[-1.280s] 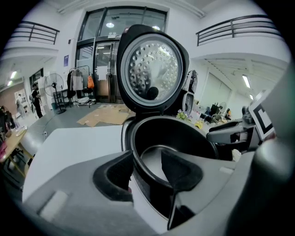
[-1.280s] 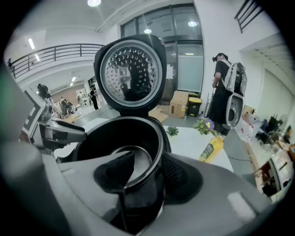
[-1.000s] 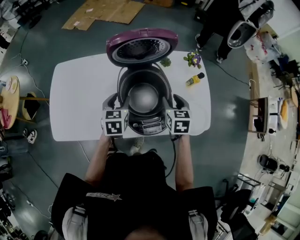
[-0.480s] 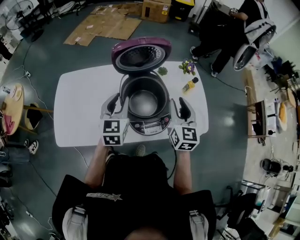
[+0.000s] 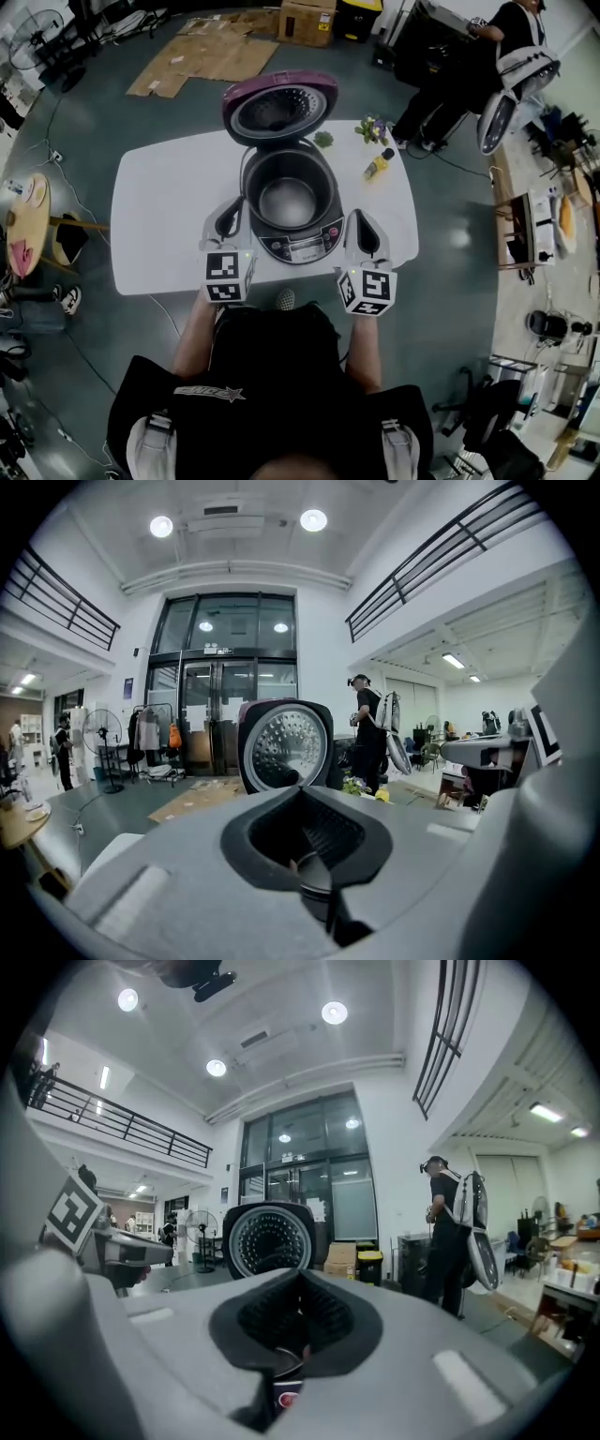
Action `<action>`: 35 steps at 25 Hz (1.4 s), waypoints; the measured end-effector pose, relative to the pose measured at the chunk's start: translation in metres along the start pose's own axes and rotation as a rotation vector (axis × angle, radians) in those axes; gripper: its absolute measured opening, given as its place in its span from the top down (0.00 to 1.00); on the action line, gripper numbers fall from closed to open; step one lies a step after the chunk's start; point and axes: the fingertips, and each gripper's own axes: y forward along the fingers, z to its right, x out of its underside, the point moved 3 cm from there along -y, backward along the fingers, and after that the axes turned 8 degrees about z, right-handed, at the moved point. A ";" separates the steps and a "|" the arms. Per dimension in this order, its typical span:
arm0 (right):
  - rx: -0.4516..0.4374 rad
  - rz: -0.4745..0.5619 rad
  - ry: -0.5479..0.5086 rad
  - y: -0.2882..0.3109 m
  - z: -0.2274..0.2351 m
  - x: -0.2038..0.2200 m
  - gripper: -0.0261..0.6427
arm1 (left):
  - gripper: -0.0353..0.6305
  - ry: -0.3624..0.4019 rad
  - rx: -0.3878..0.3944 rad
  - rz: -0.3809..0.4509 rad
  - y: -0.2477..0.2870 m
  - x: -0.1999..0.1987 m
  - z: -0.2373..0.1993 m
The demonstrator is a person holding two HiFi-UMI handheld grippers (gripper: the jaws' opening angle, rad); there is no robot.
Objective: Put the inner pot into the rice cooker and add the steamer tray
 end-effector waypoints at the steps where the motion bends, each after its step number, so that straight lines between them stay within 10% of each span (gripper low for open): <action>1: 0.001 -0.002 -0.002 -0.001 0.000 0.000 0.95 | 0.93 0.000 0.002 0.002 0.000 -0.001 0.001; 35: 0.222 -0.052 -0.064 -0.125 -0.014 -0.016 0.95 | 0.93 -0.005 0.305 0.033 -0.048 -0.004 0.077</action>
